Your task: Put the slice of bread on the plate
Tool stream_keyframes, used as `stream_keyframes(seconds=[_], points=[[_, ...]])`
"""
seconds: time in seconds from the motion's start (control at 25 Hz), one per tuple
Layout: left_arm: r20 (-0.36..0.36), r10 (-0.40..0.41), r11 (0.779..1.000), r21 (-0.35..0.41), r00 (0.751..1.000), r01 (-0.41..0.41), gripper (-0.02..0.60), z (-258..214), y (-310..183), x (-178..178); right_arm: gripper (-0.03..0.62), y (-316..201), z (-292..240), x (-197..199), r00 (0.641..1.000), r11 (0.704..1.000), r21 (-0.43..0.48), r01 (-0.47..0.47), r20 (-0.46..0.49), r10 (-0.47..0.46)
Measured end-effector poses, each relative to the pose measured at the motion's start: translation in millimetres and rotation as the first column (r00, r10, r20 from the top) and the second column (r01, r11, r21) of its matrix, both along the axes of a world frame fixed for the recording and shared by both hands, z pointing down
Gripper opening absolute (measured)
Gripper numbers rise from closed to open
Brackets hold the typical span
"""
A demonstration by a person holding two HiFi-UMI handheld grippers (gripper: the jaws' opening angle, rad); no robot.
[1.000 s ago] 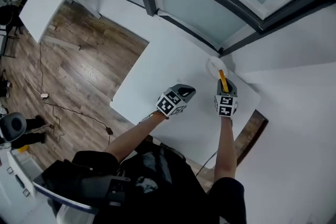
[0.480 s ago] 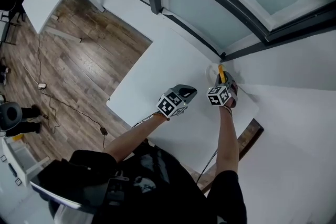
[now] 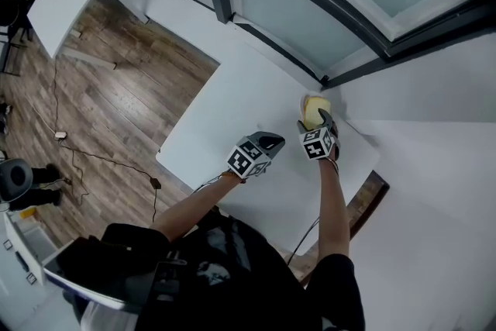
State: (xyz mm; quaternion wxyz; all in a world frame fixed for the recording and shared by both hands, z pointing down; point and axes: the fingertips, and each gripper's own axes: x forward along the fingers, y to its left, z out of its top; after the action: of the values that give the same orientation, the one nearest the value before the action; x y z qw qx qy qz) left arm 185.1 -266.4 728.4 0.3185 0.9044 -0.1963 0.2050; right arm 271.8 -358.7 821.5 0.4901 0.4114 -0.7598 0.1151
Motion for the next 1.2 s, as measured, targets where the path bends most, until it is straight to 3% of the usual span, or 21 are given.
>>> stream_keyframes(seconds=[0.16,0.24,0.28,0.4,0.52,0.64,0.68,0.76,0.88,1.0,1.08,1.2], points=[[-0.006,0.024,1.000,0.007,1.000,-0.024,0.005,-7,7,1,0.308,15,-37,-2,0.980,0.989,0.042,-0.141,0.147,0.134],[-0.013,0.025,1.000,0.007,1.000,-0.025,0.005,-14,12,-1,0.052,30,-67,4,0.945,0.962,0.081,-0.261,0.225,0.238],[-0.023,0.021,1.000,0.009,1.000,-0.021,0.005,-20,13,-3,0.008,40,-82,4,0.921,0.945,0.101,-0.310,0.278,0.273],[-0.060,0.020,0.999,0.040,0.998,-0.017,0.005,-46,17,-8,0.008,78,-120,-11,0.836,0.910,0.113,-0.400,0.453,0.311],[-0.071,0.059,0.992,0.112,0.996,-0.050,0.005,-71,28,-14,0.008,124,-148,-27,0.780,0.878,0.125,-0.462,0.528,0.336],[-0.049,0.081,0.978,0.195,0.995,-0.070,0.005,-91,42,-26,0.008,171,-174,-16,0.678,0.786,0.124,-0.606,0.598,0.428],[-0.039,0.077,0.972,0.228,0.996,-0.066,0.005,-98,46,-32,0.008,186,-185,-11,0.659,0.754,0.138,-0.642,0.602,0.451],[-0.019,0.065,0.951,0.304,0.998,-0.056,0.005,-116,53,-43,0.006,212,-208,-7,0.673,0.716,0.199,-0.669,0.571,0.470],[-0.013,0.086,0.923,0.378,0.996,-0.074,0.005,-137,72,-47,0.006,242,-238,-10,0.691,0.684,0.262,-0.681,0.539,0.481],[-0.005,0.090,0.931,0.356,0.996,-0.082,0.005,-136,86,-45,0.008,257,-248,-6,0.668,0.627,0.291,-0.723,0.525,0.527],[0.012,0.108,0.935,0.337,0.994,-0.106,0.005,-133,98,-43,0.008,265,-248,-5,0.631,0.590,0.281,-0.757,0.545,0.551],[0.032,0.169,0.918,0.359,0.985,-0.169,0.005,-138,115,-35,0.008,273,-252,-9,0.599,0.568,0.267,-0.779,0.584,0.547]])
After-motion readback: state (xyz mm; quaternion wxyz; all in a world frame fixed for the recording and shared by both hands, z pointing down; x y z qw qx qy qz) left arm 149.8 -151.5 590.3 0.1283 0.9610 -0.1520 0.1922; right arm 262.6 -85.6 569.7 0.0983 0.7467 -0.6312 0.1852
